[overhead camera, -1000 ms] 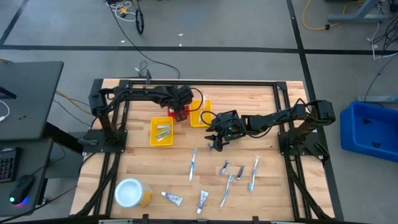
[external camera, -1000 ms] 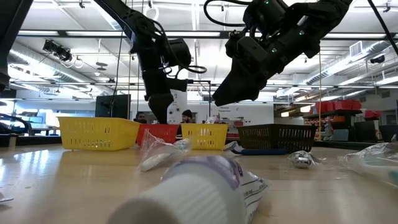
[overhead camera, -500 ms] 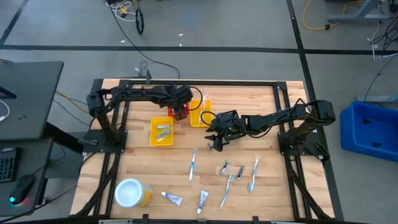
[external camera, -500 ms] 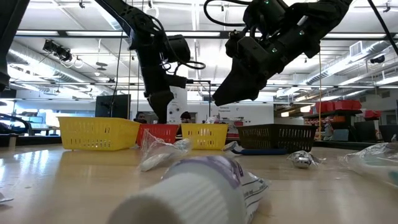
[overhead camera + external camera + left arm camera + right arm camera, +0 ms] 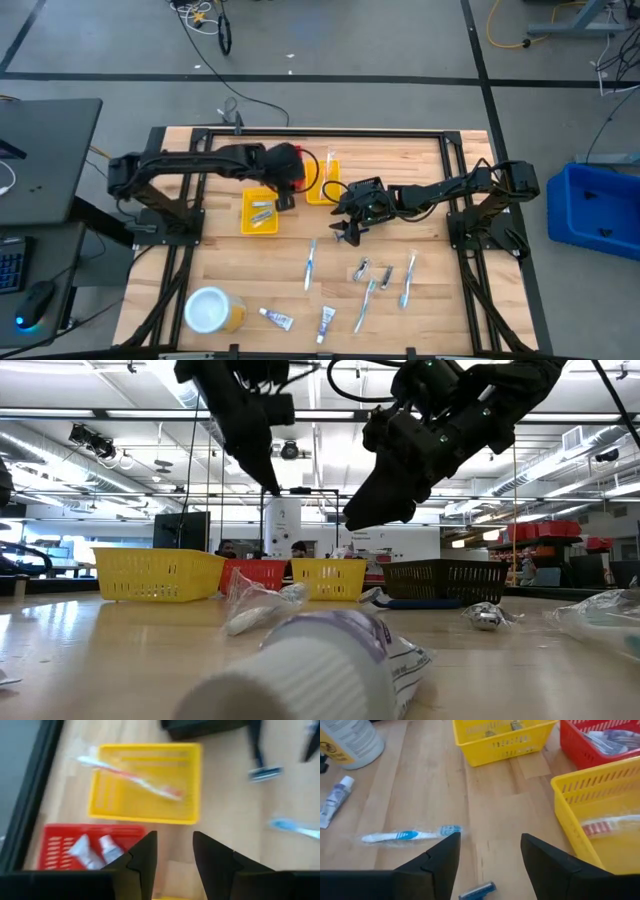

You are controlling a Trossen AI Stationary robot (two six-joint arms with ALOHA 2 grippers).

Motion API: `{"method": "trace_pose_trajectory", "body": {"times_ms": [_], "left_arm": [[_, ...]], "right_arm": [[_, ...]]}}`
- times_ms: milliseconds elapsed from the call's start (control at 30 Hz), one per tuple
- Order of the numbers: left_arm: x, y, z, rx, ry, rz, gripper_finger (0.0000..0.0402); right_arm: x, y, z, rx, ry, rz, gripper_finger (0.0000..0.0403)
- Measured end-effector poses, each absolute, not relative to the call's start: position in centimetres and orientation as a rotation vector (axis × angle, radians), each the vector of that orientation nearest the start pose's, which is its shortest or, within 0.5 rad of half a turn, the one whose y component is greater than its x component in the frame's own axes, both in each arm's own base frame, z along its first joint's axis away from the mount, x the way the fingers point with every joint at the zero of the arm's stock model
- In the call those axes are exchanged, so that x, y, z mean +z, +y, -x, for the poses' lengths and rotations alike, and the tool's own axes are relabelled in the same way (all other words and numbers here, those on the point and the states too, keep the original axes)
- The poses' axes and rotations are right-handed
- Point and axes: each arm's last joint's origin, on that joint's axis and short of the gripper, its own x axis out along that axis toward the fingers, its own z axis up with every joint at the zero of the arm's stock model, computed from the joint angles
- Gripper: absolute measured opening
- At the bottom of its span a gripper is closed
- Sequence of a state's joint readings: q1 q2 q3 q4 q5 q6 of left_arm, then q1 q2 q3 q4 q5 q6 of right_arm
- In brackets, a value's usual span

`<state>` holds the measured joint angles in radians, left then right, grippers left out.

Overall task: Pick & Place Travel size toiletries
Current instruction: Put the blue toothbrush into the right yellow bin

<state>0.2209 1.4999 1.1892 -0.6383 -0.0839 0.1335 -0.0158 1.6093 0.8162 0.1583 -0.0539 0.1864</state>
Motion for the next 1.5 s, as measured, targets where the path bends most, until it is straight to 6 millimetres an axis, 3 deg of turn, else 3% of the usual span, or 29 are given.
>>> {"method": "trace_pose_trajectory", "body": {"times_ms": [533, 1000, 1200, 1367, 1500], "left_arm": [[27.0, -1.8, -31.6, -0.08, 0.893, -0.212, 0.0132], [22.4, -8.3, -33.6, -0.309, 0.941, -0.396, 0.0132], [21.3, -10.0, -34.4, -0.418, 0.882, -0.448, 0.0136], [20.6, -10.3, -34.7, -0.452, 0.88, -0.564, 0.0146], [18.4, -11.0, -34.8, -0.483, 0.958, -0.601, 0.0154]], "right_arm": [[17.8, 2.2, -32.2, 0.057, 0.643, -0.178, 0.02], [17.8, 4.3, -32.0, 0.082, 0.654, -0.261, 0.0208], [17.7, 4.7, -31.9, 0.097, 0.659, -0.251, 0.0195], [17.6, 4.9, -31.8, 0.093, 0.665, -0.268, 0.0186], [17.6, 5.3, -31.7, 0.104, 0.669, -0.264, 0.018]]}}
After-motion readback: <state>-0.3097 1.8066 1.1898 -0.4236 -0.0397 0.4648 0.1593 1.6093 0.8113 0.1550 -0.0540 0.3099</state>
